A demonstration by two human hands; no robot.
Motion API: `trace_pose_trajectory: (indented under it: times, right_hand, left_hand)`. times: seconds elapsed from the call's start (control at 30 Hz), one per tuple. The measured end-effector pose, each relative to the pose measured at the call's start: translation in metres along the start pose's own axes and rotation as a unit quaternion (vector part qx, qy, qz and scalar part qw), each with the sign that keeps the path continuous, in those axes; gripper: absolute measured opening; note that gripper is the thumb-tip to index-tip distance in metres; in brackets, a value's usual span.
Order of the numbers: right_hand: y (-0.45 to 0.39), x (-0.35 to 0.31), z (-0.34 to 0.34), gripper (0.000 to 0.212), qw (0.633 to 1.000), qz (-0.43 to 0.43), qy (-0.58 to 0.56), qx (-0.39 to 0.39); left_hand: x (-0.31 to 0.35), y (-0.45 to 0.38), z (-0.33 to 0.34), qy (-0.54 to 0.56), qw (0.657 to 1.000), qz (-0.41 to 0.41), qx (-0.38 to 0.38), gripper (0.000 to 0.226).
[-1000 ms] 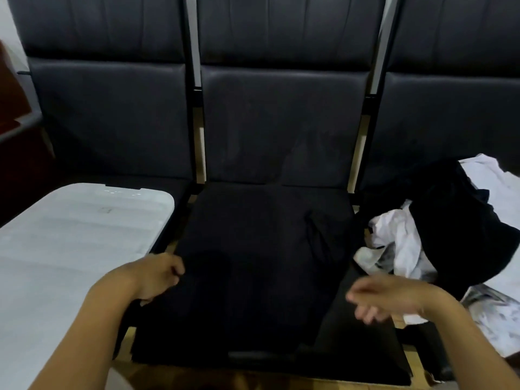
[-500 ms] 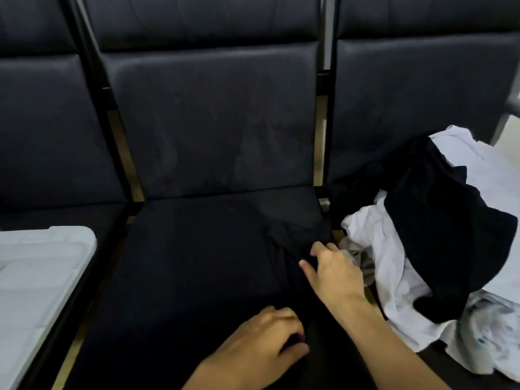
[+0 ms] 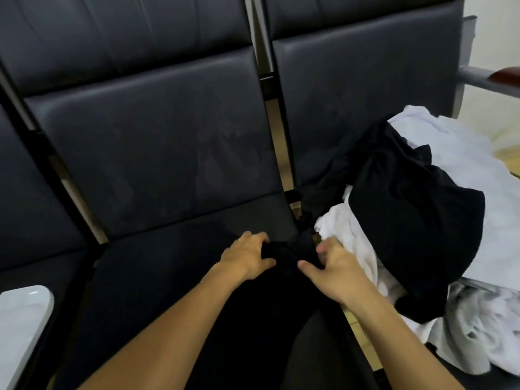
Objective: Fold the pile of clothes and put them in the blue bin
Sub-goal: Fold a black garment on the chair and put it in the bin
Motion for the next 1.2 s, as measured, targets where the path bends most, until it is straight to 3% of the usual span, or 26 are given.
trace_pose_trajectory:
  times: [0.07, 0.17, 0.23, 0.3, 0.4, 0.5, 0.57, 0.6, 0.67, 0.73, 0.83, 0.9, 1.03, 1.1, 1.2]
  right_hand:
    - [-0.001, -0.008, -0.001, 0.069, 0.999, -0.024, -0.019, 0.009]
    - [-0.002, -0.009, 0.006, 0.093, 0.999, -0.042, 0.024, -0.024]
    - [-0.005, -0.006, 0.006, 0.084, 0.998, -0.049, 0.032, -0.029]
    - [-0.006, -0.01, 0.008, 0.057, 0.992, -0.081, 0.088, -0.027]
    - [-0.003, -0.017, -0.008, 0.02, 0.994, -0.101, 0.045, 0.026]
    - [-0.002, -0.012, -0.046, 0.017, 0.993, -0.057, -0.062, 0.087]
    - [0.003, -0.004, -0.068, 0.022, 0.987, -0.022, -0.118, 0.106]
    - [0.008, 0.001, -0.076, 0.022, 0.983, -0.01, -0.152, 0.103]
    - [0.018, 0.008, -0.08, 0.024, 0.971, 0.015, -0.237, 0.018]
    - [0.032, 0.008, -0.077, 0.028, 0.958, 0.008, -0.264, -0.11]
    - [0.047, 0.013, -0.077, 0.02, 0.963, -0.015, -0.172, -0.205]
    - [0.049, 0.021, -0.08, 0.008, 0.974, -0.019, -0.076, -0.211]
    - [0.053, 0.035, -0.083, 0.03, 0.97, 0.017, 0.071, -0.23]
    - [0.056, 0.034, -0.081, 0.041, 0.968, 0.027, 0.061, -0.24]
    - [0.05, 0.031, -0.09, 0.046, 0.985, 0.028, -0.006, -0.168]
  left_hand:
    - [0.017, -0.006, -0.004, -0.044, 0.998, 0.035, 0.036, 0.024]
    - [0.046, -0.001, -0.013, -0.067, 0.991, 0.084, 0.082, 0.013]
    - [0.062, 0.004, -0.02, 0.047, 0.989, 0.128, 0.063, 0.007]
    - [0.071, 0.01, -0.026, 0.215, 0.963, 0.162, 0.024, 0.017]
    - [0.085, 0.023, -0.034, 0.27, 0.944, 0.188, -0.027, 0.016]
    - [0.102, 0.039, -0.036, 0.319, 0.92, 0.198, -0.115, 0.013]
    - [0.107, 0.045, -0.029, 0.388, 0.879, 0.183, -0.207, 0.024]
    - [0.104, 0.043, -0.027, 0.409, 0.871, 0.167, -0.216, 0.031]
    - [0.091, 0.024, -0.023, 0.368, 0.907, 0.147, -0.145, 0.034]
    - [0.08, 0.005, -0.016, 0.235, 0.957, 0.157, -0.06, 0.025]
    - [0.074, -0.01, 0.024, 0.019, 0.98, 0.16, -0.118, 0.055]
    - [0.078, -0.013, 0.031, -0.083, 0.976, 0.17, -0.106, 0.057]
    - [0.09, -0.022, 0.029, -0.032, 0.981, 0.182, -0.064, 0.013]
    - [0.088, -0.026, 0.024, 0.029, 0.984, 0.169, -0.048, 0.009]
    - [0.086, -0.03, -0.006, 0.153, 0.974, 0.165, 0.018, 0.019]
Point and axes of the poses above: each hand's wrist, its own y-axis away from the middle knuckle, its own z-axis out of the palm, x = y × z, the point moved 9 cm from there along -y, towards the middle knuckle
